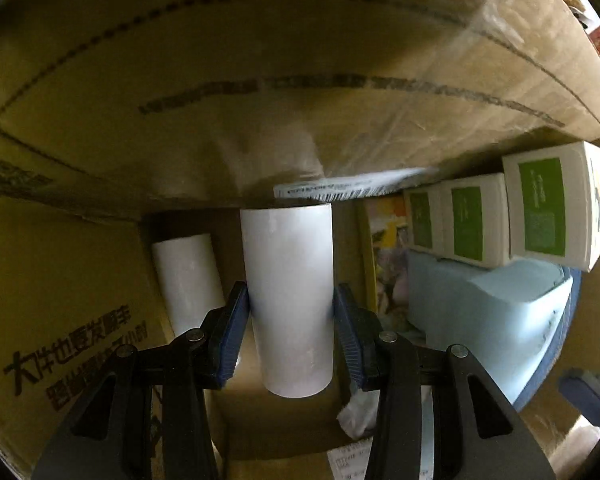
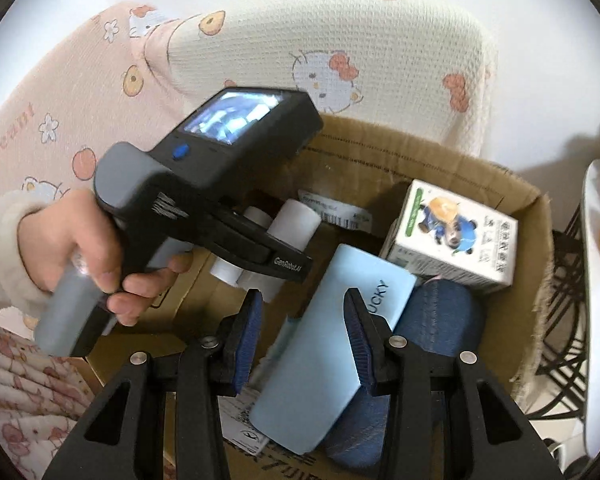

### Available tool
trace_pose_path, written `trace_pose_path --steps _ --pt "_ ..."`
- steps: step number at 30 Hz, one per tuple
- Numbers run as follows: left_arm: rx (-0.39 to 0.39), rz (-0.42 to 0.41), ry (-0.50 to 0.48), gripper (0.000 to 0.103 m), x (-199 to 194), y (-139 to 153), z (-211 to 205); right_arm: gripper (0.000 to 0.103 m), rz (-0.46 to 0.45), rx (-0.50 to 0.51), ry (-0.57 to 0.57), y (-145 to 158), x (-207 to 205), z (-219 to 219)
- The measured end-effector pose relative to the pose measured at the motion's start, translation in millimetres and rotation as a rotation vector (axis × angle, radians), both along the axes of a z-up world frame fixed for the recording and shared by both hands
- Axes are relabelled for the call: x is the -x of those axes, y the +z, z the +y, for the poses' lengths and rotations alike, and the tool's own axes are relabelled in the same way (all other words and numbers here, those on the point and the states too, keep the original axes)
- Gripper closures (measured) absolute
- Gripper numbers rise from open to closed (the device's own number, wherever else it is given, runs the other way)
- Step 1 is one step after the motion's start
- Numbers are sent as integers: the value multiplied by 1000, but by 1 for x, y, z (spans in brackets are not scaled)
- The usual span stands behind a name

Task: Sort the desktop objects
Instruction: 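Lower the tube into the cardboard box and open the left gripper, then move the left gripper back to the pile of white tubes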

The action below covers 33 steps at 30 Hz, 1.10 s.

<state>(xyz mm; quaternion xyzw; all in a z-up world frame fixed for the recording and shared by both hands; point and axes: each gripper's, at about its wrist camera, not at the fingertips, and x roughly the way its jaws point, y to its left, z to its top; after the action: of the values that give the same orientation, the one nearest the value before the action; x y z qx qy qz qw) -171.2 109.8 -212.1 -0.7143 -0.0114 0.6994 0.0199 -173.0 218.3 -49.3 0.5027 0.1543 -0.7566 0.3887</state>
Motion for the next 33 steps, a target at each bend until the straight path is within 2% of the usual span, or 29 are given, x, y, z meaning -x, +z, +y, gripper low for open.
trace_pose_path --steps 6,10,15,18,20,23,25,27,30,33 --pt "2 -44 35 56 -3 -12 3 64 24 -2 -8 5 6 -1" --pt "22 -37 63 56 -4 -18 1 64 27 -7 -14 4 7 0" --pt "29 -32 54 55 -5 -17 3 64 26 -14 -24 5 15 0" --pt "56 -32 21 55 -6 -10 6 64 16 -17 -39 4 18 2" --pt "114 3 -8 55 -11 5 8 64 13 -17 -41 6 16 1" --pt "73 80 -33 55 -20 33 6 64 11 -9 -32 9 15 -3" --pt "31 135 -38 61 -27 53 2 64 5 -1 -25 9 15 -7" --pt "-23 200 -27 87 -35 75 -6 64 -3 5 -19 10 14 -12" --pt "-64 268 -7 93 -43 99 -29 64 -31 14 -13 8 14 -20" --pt "-85 335 20 94 -59 110 -55 64 -109 42 2 3 16 -32"
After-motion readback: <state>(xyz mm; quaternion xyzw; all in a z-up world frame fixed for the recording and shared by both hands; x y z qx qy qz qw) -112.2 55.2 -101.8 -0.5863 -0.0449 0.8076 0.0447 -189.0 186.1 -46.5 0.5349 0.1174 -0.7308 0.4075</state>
